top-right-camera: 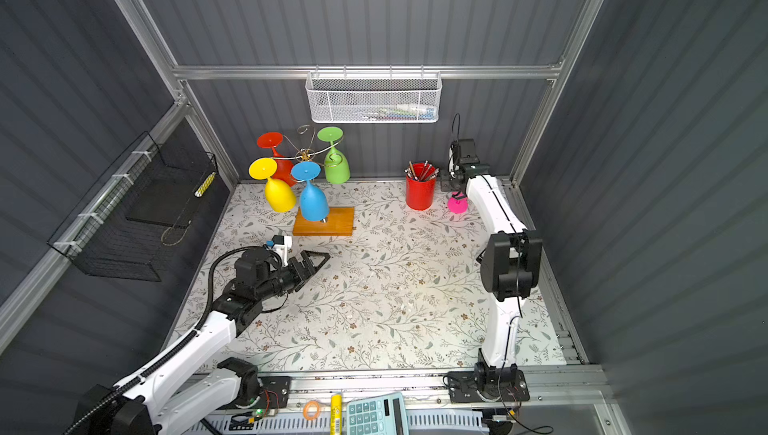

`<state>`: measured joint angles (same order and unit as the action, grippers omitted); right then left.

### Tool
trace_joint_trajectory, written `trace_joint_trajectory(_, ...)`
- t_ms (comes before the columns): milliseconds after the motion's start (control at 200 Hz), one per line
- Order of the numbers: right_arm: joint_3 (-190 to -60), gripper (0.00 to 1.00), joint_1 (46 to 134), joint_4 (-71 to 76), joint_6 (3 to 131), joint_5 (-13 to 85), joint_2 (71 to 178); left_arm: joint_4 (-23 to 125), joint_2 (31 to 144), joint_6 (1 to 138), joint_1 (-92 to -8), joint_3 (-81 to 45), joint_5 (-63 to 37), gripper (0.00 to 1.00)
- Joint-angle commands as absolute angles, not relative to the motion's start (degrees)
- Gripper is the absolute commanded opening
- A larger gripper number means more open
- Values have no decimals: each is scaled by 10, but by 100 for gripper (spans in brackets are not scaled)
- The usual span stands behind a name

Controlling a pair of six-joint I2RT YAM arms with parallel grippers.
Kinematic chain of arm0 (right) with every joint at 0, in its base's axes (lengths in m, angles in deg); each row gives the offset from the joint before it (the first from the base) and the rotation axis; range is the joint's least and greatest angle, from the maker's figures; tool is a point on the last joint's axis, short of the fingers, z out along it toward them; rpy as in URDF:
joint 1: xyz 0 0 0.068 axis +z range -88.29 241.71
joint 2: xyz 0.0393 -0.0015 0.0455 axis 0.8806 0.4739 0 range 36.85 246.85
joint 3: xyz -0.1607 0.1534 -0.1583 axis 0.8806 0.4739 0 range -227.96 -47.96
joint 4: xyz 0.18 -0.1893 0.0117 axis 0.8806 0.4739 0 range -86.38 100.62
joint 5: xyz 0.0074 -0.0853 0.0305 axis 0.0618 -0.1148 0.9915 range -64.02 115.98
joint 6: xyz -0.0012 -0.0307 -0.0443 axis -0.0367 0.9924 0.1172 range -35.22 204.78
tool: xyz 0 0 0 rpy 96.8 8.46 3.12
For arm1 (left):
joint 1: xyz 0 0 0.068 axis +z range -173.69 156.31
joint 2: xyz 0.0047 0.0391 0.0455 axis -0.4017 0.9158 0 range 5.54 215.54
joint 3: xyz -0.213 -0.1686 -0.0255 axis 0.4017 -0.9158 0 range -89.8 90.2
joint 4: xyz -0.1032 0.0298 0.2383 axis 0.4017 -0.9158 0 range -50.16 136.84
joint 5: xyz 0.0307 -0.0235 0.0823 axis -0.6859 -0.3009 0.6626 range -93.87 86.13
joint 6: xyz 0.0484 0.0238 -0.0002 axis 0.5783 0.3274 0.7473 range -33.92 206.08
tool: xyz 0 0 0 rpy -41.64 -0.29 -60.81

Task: Take the wine glass off the wine glass rack
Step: 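Carry the pink glass beside the red pencil cup, set it upright, open right gripper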

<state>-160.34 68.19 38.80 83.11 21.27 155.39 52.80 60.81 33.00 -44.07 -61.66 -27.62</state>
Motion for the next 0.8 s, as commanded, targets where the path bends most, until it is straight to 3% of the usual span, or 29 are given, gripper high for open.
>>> trace_joint_trajectory(0,-1655,0,681,393,853,224,1587,521,615,343,-443,-596,-270,100)
trace_joint_trajectory(410,-1751,1,680,419,858,242,1670,515,624,341,-443,-590,-264,100)
trace_joint_trajectory(625,-1760,12,680,423,864,234,1677,517,627,339,-443,-589,-264,100)
trace_joint_trajectory(791,-1782,27,680,434,871,221,1682,519,624,338,-443,-590,-263,100)
